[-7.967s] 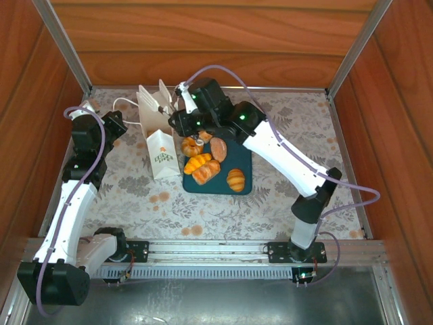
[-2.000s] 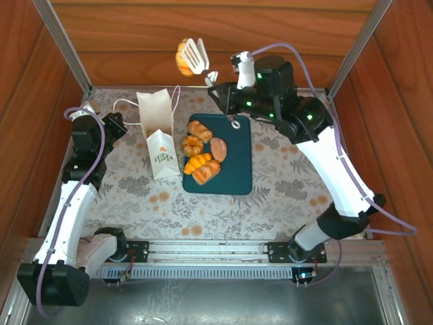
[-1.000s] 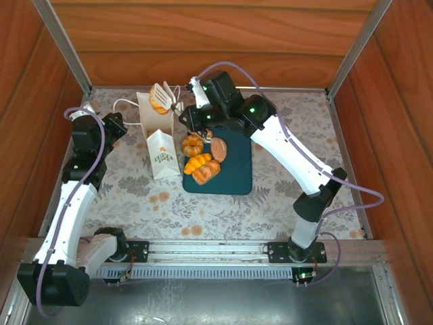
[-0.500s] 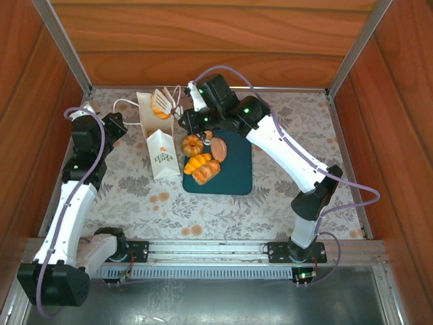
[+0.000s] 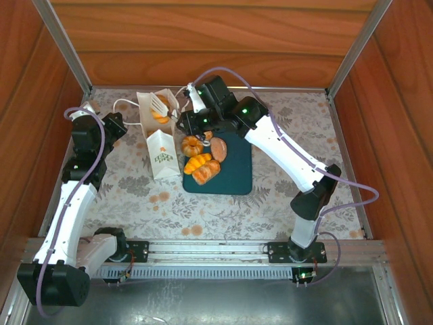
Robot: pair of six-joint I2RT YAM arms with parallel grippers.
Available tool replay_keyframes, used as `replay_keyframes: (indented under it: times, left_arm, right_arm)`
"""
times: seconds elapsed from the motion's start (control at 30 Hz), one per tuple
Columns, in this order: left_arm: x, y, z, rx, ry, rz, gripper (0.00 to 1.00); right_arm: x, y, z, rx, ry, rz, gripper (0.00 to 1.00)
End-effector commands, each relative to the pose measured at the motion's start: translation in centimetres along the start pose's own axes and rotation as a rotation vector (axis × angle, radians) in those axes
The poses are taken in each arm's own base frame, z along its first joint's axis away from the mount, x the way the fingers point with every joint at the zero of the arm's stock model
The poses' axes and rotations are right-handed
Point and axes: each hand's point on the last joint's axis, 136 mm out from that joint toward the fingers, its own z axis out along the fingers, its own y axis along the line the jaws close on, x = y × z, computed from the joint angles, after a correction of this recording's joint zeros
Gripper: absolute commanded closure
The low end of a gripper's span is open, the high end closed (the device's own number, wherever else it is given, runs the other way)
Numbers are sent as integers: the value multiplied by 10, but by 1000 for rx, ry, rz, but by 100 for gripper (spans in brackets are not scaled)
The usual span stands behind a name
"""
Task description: Place the fake bread into the paper bag
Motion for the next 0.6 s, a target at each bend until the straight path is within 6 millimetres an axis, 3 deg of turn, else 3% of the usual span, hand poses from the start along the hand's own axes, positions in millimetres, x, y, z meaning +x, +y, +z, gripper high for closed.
replay_keyframes:
  times: [0.0, 0.3, 0.57]
  left_arm:
    - [-11, -7, -3, 20, -23, -2, 100]
    - [-10, -7, -2, 18, -22, -2, 100]
    - [-10, -7, -3, 18, -22, -2, 100]
  right_arm:
    - [-10, 10, -2, -30, -40, -25, 53]
    - [-23, 21, -21, -61, -85, -38, 54]
    - [-47, 25, -73, -27, -214, -66, 56]
